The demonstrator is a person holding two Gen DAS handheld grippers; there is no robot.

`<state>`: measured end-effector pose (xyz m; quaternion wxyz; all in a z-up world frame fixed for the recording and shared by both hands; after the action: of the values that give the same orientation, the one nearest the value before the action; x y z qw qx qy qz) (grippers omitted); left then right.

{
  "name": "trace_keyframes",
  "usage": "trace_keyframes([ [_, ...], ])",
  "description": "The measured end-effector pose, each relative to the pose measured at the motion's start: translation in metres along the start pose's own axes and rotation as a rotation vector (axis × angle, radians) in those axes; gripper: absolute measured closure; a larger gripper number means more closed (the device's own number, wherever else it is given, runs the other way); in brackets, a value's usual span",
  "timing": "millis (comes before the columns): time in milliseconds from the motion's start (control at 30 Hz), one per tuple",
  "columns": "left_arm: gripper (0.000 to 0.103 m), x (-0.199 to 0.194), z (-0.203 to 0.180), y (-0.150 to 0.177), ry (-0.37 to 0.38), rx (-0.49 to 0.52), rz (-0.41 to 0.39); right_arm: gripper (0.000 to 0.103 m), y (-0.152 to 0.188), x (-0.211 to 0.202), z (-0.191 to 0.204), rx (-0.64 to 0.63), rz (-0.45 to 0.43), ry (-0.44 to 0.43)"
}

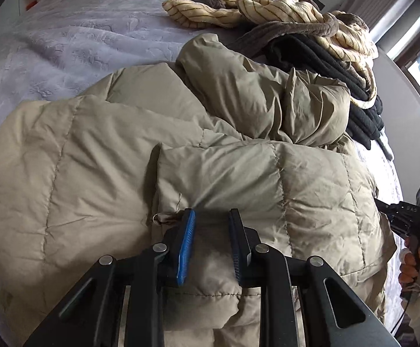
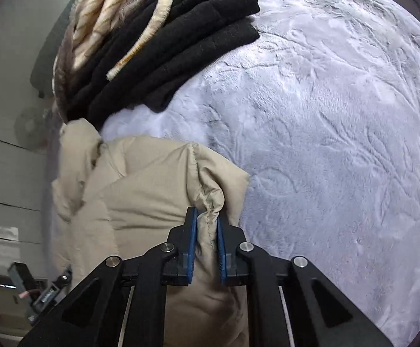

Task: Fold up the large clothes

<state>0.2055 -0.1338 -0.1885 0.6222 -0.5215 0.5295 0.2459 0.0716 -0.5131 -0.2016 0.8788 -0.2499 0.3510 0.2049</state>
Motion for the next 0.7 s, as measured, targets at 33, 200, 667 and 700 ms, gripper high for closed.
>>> trace_keyframes([
  [33,0.077,0.002,-0.003,0.001,-0.006,0.006,-0.002,0.087,0.001,0.003,-0.002,-0.014,-0.007,0.019],
  [200,0.077,0.003,-0.008,0.006,-0.044,0.06,-0.025,0.085,0.008,0.004,0.007,-0.108,-0.033,0.116],
  [667,0.077,-0.064,0.021,0.017,-0.134,0.026,-0.05,0.071,0.061,-0.071,0.031,-0.21,-0.096,0.273],
  [700,0.077,-0.066,0.021,0.022,-0.141,0.029,-0.037,0.071,0.067,-0.073,0.03,-0.195,-0.089,0.263],
])
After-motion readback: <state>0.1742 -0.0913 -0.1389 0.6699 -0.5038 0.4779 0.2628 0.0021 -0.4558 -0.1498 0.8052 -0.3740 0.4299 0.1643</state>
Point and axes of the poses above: each gripper's, at about its wrist camera, not at the fingertips, and x roughly the way its jaws point, z to its left, y to its underside, the point moved 5 cm from there along x, roughly the way its jaws point, and after that the axes turned 13 degrees about -y, right-handed, at the moved point
